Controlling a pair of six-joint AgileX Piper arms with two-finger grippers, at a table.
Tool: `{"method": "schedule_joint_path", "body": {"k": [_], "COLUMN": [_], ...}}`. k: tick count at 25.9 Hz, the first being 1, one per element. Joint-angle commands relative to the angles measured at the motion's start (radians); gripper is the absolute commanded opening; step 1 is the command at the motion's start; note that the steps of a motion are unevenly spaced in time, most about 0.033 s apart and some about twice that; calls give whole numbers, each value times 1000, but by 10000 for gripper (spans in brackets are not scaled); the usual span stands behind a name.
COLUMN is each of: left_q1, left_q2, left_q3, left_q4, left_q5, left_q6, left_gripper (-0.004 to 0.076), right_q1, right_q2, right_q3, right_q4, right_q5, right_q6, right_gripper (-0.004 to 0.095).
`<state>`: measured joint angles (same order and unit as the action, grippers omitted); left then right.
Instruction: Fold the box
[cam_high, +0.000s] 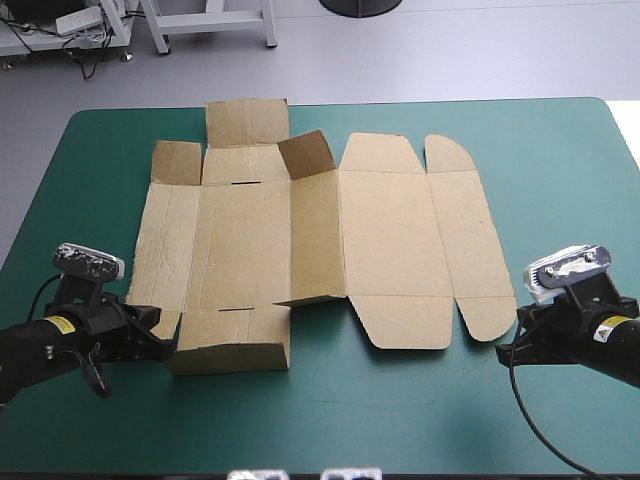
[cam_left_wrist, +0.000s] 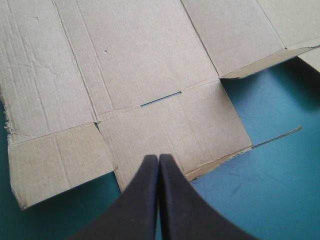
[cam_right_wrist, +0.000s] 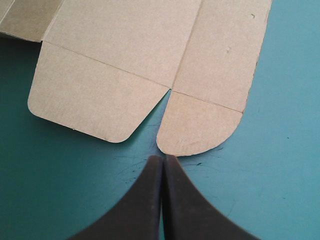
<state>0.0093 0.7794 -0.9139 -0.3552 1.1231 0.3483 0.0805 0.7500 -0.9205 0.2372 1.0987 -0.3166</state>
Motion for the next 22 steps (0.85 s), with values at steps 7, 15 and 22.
{"method": "schedule_joint_path", "body": {"k": [7,15,22], "left_q1": [1,20,406], "left_q2": [46,425,805], "left_q3": [-26,-57,-337], "left_q4": [-103,-224,-435], "left_q5": [-102,-153,185], "left_q6": [21,199,316], "left_gripper": [-1,16,53], "right_q1": [4,4,4], "right_q2": [3,3,3], "right_q3": [-25,-25,-25], "right_q4": [30,56,56], "right_q5": [-40,-42,-38], "right_q6": [-8,-44,-49], "right_gripper": [-20,-20,-20]}}
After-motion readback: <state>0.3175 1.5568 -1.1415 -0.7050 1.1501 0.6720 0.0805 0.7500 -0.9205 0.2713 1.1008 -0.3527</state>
